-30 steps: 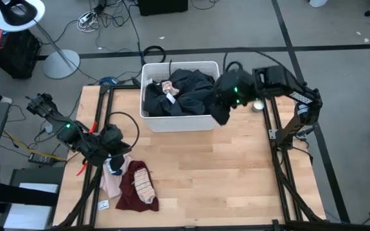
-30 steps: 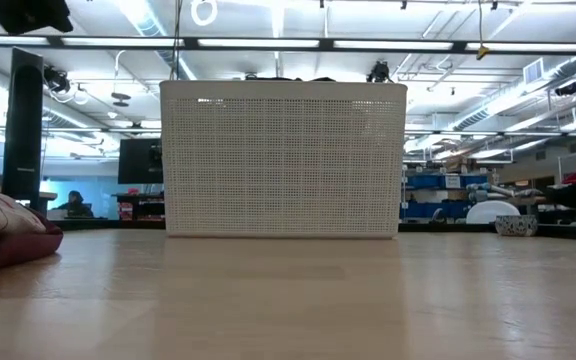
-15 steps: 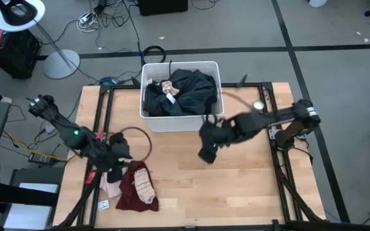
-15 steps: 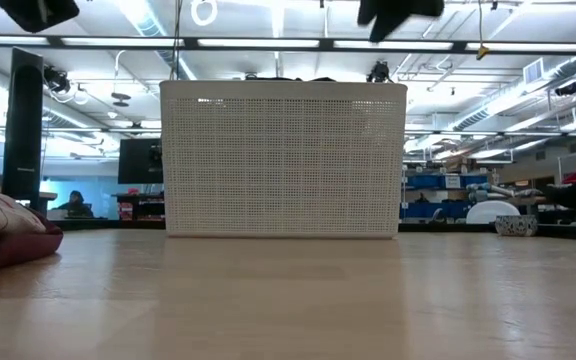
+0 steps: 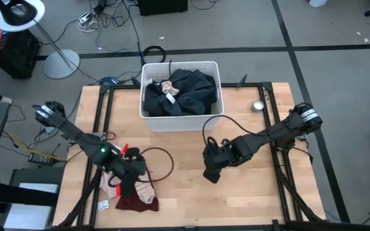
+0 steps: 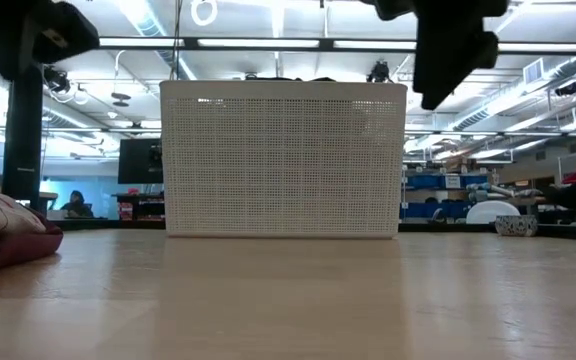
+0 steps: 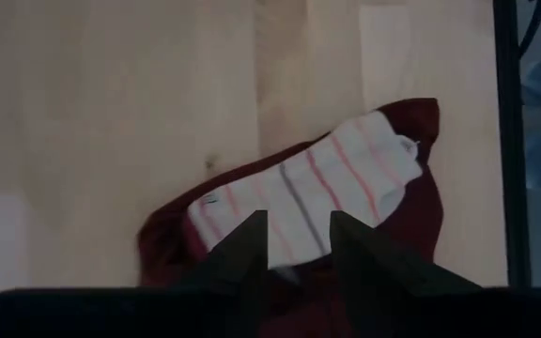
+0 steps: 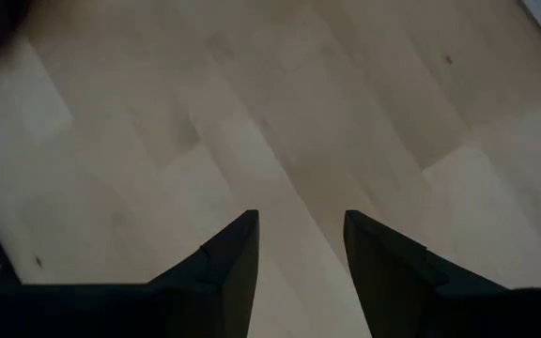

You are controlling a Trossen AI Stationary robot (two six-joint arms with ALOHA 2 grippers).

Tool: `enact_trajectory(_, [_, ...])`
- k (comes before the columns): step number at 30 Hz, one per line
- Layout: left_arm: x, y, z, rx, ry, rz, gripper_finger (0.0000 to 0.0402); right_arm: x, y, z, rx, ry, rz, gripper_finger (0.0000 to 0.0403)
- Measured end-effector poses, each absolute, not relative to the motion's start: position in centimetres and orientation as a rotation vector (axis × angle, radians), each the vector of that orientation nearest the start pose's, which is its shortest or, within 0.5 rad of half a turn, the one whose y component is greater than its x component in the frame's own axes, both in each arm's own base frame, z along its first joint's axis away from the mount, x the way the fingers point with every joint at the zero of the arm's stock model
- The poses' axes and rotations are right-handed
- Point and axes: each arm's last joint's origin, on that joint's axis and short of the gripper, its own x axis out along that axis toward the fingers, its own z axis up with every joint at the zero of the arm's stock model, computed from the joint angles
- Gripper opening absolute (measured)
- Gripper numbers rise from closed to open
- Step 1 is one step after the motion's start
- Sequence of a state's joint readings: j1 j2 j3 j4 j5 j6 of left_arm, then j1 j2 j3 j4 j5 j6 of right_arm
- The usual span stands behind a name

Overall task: Sort clothes
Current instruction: Put the brown sock into the white laundry bin

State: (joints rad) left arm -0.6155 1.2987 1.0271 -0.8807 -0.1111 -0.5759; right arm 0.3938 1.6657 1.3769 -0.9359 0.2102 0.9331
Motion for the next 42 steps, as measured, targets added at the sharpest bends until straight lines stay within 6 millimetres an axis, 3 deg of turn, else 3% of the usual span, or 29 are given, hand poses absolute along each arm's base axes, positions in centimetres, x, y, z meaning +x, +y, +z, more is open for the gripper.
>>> enact_trajectory(6, [21.5, -14.8, 24.6, -0.131, 1.164, -0.112, 0.0121, 28.9, 12.8, 26.5, 0.409, 1.145, -0.403, 0.0151])
enact_trajectory(20, [23.4, -16.5, 22.6, -0.259, 1.188, -0.156, 0.0121, 20.7, 13.4, 24.7, 0.538, 1.112, -0.492, 0.0143])
enact_trajectory(26, [24.2, -17.3, 21.5, -0.323, 1.199, -0.158, 0.0121, 18.2, 13.5, 24.0, 0.601, 1.082, -0.527, 0.0142])
enact_trajectory(35, [25.3, -18.2, 19.2, -0.315, 1.245, -0.153, 0.0121, 17.4, 13.5, 24.6, 0.616, 1.02, -0.524, 0.0137])
enact_trajectory(42, [25.3, -18.2, 15.8, -0.308, 1.4, 0.009, 0.0117, 17.3, 13.6, 24.6, 0.609, 1.021, -0.517, 0.0136])
